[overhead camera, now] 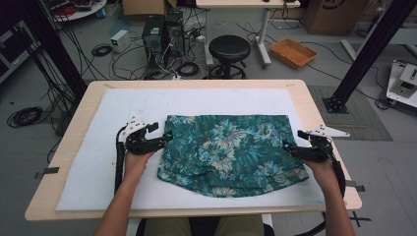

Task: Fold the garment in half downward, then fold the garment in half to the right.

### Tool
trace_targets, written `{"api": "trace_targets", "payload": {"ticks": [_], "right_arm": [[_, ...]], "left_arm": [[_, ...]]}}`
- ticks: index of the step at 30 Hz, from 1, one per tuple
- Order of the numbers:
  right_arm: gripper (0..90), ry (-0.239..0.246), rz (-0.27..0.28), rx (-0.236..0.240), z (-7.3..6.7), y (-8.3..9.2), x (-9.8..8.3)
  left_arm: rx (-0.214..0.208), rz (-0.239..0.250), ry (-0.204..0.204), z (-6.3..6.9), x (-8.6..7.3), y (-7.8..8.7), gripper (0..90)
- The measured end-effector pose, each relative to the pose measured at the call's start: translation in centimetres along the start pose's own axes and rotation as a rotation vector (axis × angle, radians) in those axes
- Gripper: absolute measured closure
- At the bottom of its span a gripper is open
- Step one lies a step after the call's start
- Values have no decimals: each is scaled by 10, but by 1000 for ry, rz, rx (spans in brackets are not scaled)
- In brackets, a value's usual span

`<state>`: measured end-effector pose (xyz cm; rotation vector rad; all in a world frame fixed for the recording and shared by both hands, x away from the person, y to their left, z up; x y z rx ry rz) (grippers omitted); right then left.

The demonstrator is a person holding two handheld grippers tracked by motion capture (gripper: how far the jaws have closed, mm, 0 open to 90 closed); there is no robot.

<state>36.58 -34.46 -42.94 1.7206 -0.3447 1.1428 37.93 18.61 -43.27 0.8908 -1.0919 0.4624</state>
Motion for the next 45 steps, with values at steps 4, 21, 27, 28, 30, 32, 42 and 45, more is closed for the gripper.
{"api": "trace_targets", "payload": {"ticks": [4,21,27,28,30,32,42,45], "right_arm": [[215,13,23,11,-5,5,0],[215,11,34,16,-16,13,2],[215,-6,43,18,-20,12,2],[215,-5,44,17,-21,11,2],[215,3,43,21,-24,11,2],[215,14,40,25,-28,10,2],[215,30,32,42,-39,3,4],[215,37,33,49,-43,1,5]], "left_arm": [[12,-1,-10,3,-1,13,278],[-14,-3,-26,15,-14,35,278],[-16,-38,-37,18,-20,36,279],[-16,-46,-33,19,-22,36,279],[-24,-60,-33,20,-24,36,279],[-22,-87,-29,23,-28,35,279],[117,-270,-27,31,-41,26,287],[135,-291,-38,34,-43,25,307]]}}
Point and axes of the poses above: each handheld gripper's, and its own axes: y roughly backward along the jaws, x roughly out of its top, z roughly to its right, the point moved 2 cm from there along -y, roughly forward along the jaws, and after that the axes turned 6 degrees about -z, right-handed, at the moved point
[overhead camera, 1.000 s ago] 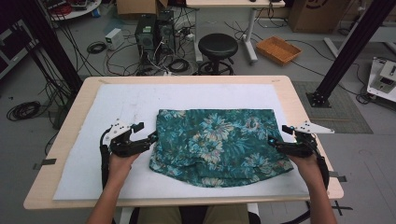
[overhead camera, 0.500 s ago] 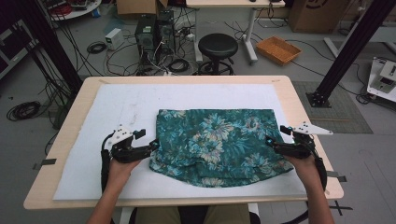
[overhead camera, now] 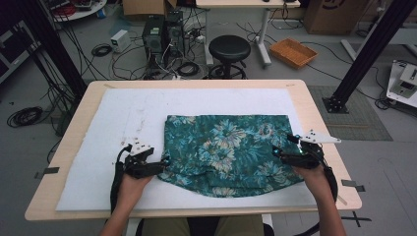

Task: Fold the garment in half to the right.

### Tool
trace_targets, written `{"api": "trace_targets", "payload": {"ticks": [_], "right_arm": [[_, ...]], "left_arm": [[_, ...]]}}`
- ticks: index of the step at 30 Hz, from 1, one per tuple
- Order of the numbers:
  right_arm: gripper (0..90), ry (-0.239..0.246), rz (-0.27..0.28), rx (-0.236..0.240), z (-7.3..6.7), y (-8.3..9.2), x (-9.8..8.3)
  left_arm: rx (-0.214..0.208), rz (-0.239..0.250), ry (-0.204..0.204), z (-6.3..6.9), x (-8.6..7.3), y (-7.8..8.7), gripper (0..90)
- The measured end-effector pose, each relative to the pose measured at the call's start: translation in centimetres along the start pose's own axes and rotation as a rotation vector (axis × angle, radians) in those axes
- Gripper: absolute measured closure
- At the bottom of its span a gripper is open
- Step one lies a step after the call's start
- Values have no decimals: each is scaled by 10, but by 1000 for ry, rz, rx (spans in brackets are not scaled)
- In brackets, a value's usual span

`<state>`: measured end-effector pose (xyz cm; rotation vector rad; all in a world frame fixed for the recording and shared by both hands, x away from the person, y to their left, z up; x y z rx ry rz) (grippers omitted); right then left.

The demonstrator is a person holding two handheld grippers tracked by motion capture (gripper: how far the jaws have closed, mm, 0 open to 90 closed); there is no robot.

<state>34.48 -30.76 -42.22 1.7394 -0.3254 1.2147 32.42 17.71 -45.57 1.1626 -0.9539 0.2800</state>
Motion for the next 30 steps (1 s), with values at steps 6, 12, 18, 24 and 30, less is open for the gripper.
{"api": "trace_targets", "payload": {"ticks": [6,12,18,24,30], "right_arm": [[215,7,-3,18,-8,-5,5],[215,40,-16,44,-21,-17,15],[215,81,-18,75,-37,-30,32],[216,100,-27,97,-47,-40,43],[215,114,-38,110,-55,-47,51]], "left_arm": [[28,-7,-18,7,-2,-4,378],[48,-42,-52,16,-5,-7,482],[54,-58,-63,20,-6,-7,597],[19,-65,-3,21,-8,-5,699],[5,-59,56,19,-12,-2,754]]}}
Point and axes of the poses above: each handheld gripper's, and its own axes: y roughly backward along the jaws, x roughly out of its top, z roughly to its right, the point moved 2 cm from there along -y, roughly forward along the jaws, and after that the axes turned 6 degrees about -z, right-handed, at the moved point
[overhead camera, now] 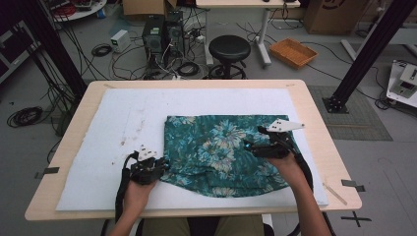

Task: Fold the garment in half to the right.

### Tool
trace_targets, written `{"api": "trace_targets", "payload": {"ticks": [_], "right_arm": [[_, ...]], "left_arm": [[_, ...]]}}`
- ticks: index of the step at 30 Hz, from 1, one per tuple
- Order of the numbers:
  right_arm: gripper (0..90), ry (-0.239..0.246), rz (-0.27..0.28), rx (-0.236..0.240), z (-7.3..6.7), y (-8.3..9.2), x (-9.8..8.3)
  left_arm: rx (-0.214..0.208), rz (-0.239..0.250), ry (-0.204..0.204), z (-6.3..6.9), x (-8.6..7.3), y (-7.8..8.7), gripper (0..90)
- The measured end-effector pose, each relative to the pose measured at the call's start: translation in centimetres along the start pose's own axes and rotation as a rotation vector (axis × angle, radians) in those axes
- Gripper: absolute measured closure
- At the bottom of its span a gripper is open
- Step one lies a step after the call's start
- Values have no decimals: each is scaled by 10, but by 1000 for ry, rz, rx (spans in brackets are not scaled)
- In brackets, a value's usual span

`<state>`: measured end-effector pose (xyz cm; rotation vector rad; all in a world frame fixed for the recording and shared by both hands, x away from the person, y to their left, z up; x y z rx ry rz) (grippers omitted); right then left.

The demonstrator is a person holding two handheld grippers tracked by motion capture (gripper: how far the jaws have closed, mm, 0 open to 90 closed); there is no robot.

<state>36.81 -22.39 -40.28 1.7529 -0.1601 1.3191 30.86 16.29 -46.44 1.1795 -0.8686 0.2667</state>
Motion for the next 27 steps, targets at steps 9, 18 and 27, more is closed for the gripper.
{"api": "trace_targets", "payload": {"ticks": [9,18,27], "right_arm": [[215,17,-10,76,-18,-27,29],[215,104,-47,123,-50,-75,74],[216,147,-113,192,-81,-142,107]], "left_arm": [[-39,-16,33,1,-3,4,874],[-77,-25,36,1,-6,9,874],[-130,-28,75,-5,-8,9,873]]}}
Point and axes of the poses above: each handheld gripper's, and its own axes: y roughly backward along the jaws, x roughly out of its top, z roughly to its right, the point moved 2 cm from there along -y, roughly forward along the jaws, and after that the axes turned 6 degrees about -z, right-handed, at the moved point
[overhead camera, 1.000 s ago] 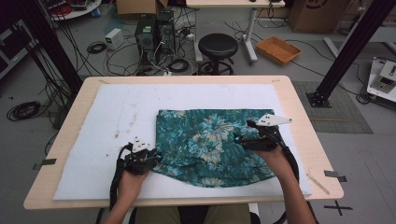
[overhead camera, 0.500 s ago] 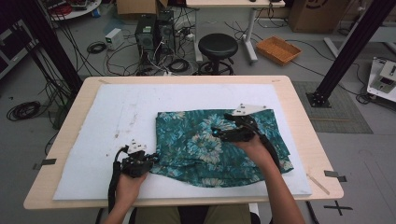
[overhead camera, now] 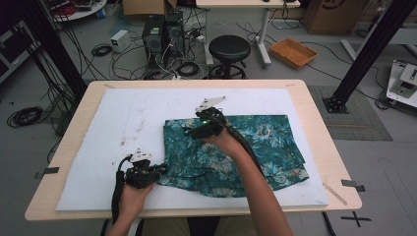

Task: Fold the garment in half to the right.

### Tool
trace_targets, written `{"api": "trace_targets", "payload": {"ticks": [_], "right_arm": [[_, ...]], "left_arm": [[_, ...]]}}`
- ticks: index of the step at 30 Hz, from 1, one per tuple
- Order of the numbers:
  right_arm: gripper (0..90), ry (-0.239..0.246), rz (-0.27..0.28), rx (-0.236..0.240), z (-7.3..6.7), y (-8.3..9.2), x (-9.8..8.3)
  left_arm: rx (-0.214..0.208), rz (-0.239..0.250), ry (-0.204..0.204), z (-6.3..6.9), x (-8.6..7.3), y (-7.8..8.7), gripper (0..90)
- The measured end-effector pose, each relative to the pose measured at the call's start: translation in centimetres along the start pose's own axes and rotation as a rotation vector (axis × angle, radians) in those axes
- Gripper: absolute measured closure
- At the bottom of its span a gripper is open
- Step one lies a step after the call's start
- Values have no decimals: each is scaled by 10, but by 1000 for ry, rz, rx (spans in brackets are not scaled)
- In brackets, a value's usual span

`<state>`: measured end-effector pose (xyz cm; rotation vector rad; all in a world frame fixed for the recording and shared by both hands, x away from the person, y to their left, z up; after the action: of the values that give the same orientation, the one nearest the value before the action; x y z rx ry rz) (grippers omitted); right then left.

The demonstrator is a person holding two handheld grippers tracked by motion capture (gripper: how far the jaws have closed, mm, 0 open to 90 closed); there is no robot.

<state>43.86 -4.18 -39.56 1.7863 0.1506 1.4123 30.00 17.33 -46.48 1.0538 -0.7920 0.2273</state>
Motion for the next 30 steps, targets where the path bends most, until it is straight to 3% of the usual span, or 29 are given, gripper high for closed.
{"api": "trace_targets", "payload": {"ticks": [4,8,18,23,26,27,28,30], "right_arm": [[218,13,-39,4,-2,-27,14],[243,-4,-62,-8,0,-52,23],[333,-42,-111,-63,4,-99,30],[430,-61,-164,-94,5,-115,28],[486,-50,-183,-84,4,-120,27],[566,-46,-185,-66,4,-123,27],[566,-46,-185,-66,4,-123,27],[667,-39,-188,-32,4,-123,27]], "left_arm": [[1,2,-1,0,0,0,873],[2,3,-5,0,0,0,872],[-1,-1,-1,1,0,0,872],[1,-4,-7,1,0,0,873],[-1,3,-13,2,1,0,873],[-1,9,-19,4,1,0,873],[-1,9,-19,4,1,0,873],[0,14,-22,5,1,0,873]]}}
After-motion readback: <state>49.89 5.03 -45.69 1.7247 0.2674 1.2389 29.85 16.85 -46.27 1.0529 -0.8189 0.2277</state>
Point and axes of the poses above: each handheld gripper's, and its own axes: y roughly backward along the jaws, x roughly out of its top, z roughly to its right, the point moved 2 cm from there along -y, roughly forward along the jaws, and after that the axes turned 6 degrees about -z, right-handed, at the moved point
